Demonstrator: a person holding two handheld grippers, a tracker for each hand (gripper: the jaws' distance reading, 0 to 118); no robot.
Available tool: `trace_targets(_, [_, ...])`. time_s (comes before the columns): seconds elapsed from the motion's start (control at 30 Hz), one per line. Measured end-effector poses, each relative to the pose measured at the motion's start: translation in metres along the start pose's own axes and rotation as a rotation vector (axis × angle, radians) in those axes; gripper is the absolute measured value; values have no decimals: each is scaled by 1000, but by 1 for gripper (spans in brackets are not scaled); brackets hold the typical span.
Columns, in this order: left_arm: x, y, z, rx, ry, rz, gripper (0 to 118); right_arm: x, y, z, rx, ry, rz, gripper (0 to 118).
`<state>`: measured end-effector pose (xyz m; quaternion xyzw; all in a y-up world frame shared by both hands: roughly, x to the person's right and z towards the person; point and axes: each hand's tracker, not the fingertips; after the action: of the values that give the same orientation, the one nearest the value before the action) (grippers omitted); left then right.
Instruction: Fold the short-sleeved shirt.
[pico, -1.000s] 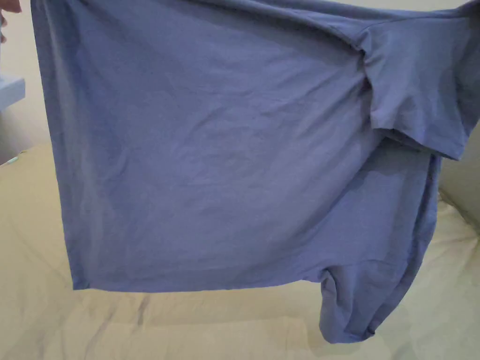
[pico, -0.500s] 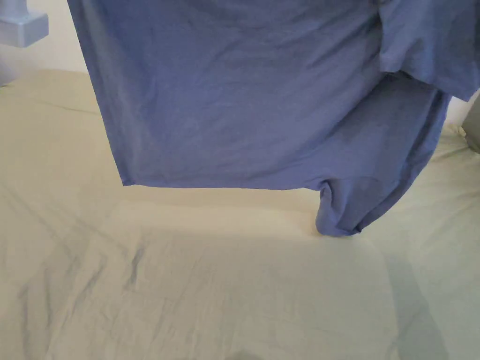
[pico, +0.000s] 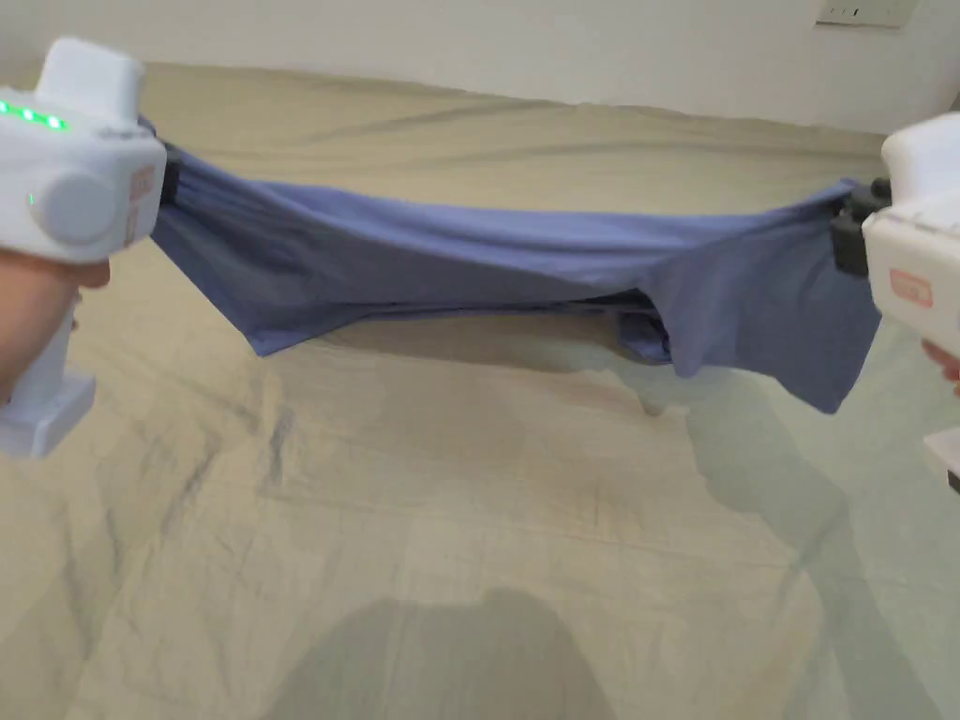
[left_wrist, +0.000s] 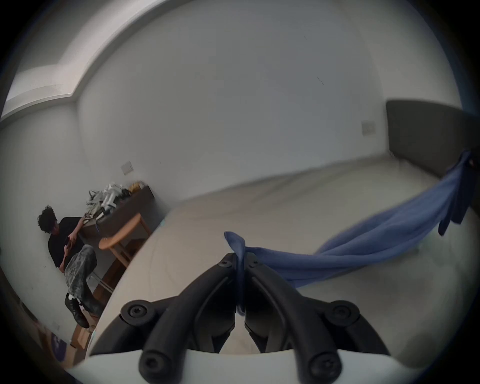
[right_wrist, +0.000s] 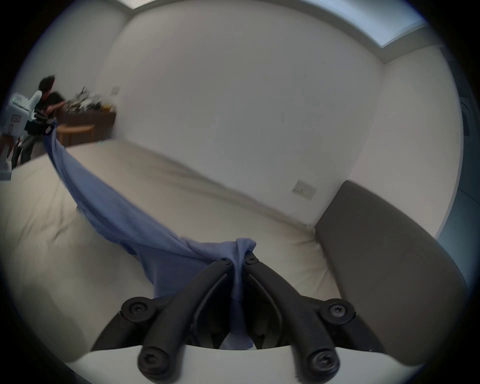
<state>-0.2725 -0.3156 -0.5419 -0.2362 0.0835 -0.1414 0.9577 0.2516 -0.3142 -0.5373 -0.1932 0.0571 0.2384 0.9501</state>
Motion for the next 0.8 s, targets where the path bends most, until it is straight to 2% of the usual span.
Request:
trace_targets(0.23, [25,-169,77,-234,-58,-132,1,-79,-121,93,-199,174,103,4])
trace_targets(0.3, [27,-207,99,-307,-88,-144,1,-94,-149,117,-290,238,101,4])
trace_targets(0.4, [29,-249,134,-376,-114,-133,1,-121,-176,157,-411,281,68,4])
trace_targets(0.47, [28,-273,138,-405,-124,-199,1,-132,-191,177,-474,287,29,4])
trace_targets(0.5, [29,-281,147,-407,-107,-230,1,-118,-209,174,-502,297,9,4])
trace_targets(0.6, [24,-294,170,-429,-141,-212,1,-114,-230,195,-556,310,-104,4])
trace_targets(0.73, [25,-300,195,-410,-129,-293,1,-100,-240,216,-611,324,-250,4])
trace_targets(0.8, [24,-303,207,-422,-147,-305,1,-89,-249,225,-620,327,-282,4])
